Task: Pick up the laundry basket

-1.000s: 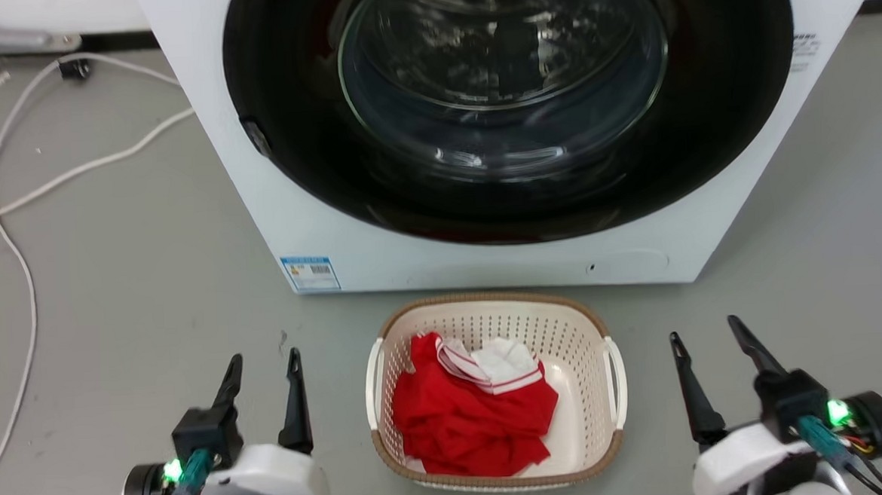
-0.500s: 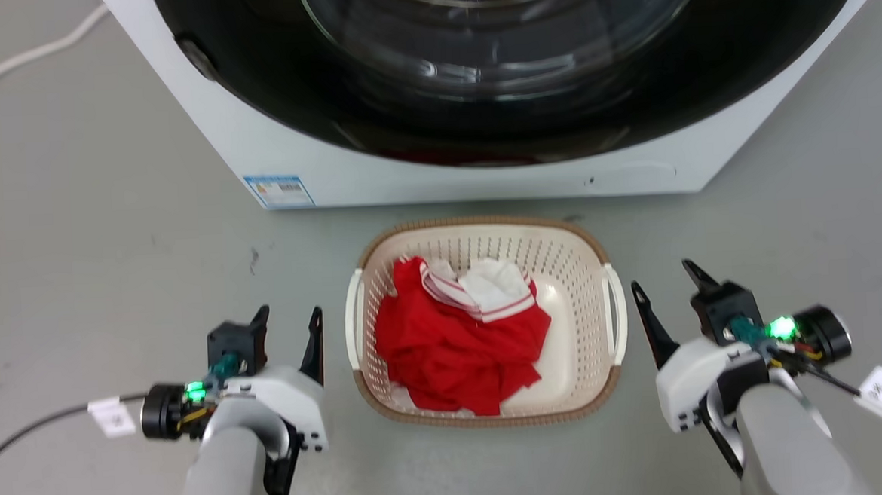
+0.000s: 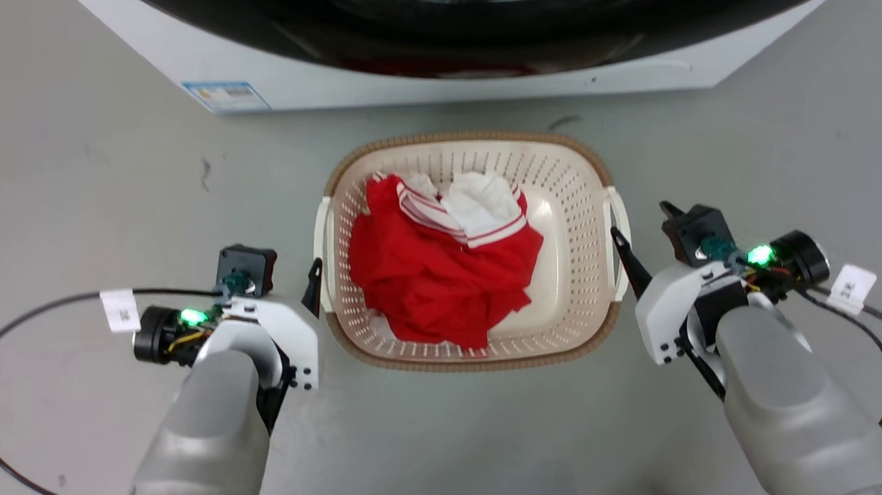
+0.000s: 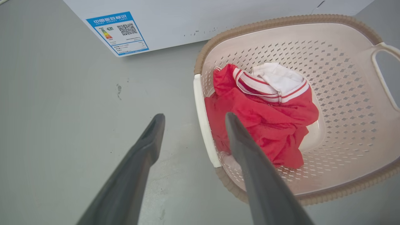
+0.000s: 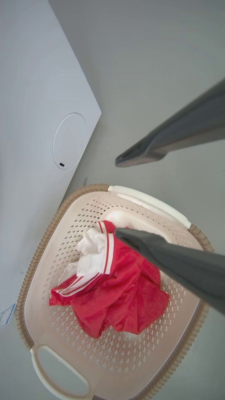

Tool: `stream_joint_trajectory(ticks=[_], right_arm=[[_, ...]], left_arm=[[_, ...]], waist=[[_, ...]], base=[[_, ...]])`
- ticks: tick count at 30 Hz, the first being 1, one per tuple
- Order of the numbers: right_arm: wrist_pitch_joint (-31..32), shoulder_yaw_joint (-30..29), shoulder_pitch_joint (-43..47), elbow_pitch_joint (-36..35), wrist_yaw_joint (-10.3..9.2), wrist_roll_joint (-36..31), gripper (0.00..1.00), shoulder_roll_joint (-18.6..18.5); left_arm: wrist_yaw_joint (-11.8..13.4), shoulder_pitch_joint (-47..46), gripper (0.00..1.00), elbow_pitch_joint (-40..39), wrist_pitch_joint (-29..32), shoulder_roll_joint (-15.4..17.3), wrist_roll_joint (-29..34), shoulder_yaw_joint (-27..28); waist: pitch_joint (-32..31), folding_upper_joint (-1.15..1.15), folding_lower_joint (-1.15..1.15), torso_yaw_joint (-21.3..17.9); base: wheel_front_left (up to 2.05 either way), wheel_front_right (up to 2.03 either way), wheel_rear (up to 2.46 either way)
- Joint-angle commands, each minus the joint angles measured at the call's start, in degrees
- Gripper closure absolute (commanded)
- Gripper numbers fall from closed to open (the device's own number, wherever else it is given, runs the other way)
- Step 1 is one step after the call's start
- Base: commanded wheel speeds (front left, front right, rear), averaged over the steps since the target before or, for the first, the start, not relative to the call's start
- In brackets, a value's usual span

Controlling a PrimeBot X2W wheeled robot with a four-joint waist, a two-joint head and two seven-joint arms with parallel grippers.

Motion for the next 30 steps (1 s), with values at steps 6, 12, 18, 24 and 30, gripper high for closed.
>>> stream_joint_trajectory(ticks=[6, 12, 18, 24, 30], right_arm=[[-0.1, 0.9, -6.2, 5.3, -0.04, 0.6, 0.00, -0.1], [-0.1, 2.1, -9.6, 7.6, -0.05, 2.2, 0.00, -0.1], [0.2, 3.8, -12.3, 9.0, -0.05, 4.4, 0.00, -0.1], [1.3, 5.3, -14.1, 10.3, -0.04, 6.5, 0.00, 0.0], [2.3, 7.7, -15.3, 11.4, -0.04, 9.2, 0.00, 0.0]], left_arm=[[-0.3, -6.3, 0.00, 5.2, 0.7, 0.4, -0.2, -2.2], [-0.3, -9.8, 0.00, 6.8, 1.6, 0.7, -1.1, -4.5], [-0.4, -12.5, 0.00, 7.5, 3.1, 1.3, -2.2, -6.7], [-0.4, -14.9, 0.00, 7.8, 3.7, 1.6, -3.3, -8.7], [-0.4, -15.9, 0.00, 8.1, 4.9, 1.9, -4.7, -11.1]], waist=[[6.7, 0.00, -0.01, -0.1], [10.4, 0.00, -0.01, -0.3], [13.7, 0.00, -0.01, -0.7], [16.4, 0.00, -0.01, -0.7], [18.4, 0.00, -0.01, -0.8]], base=[[0.00, 0.00, 0.00], [0.00, 0.00, 0.00], [0.00, 0.00, 0.00], [0.00, 0.00, 0.00], [0.00, 0.00, 0.00]])
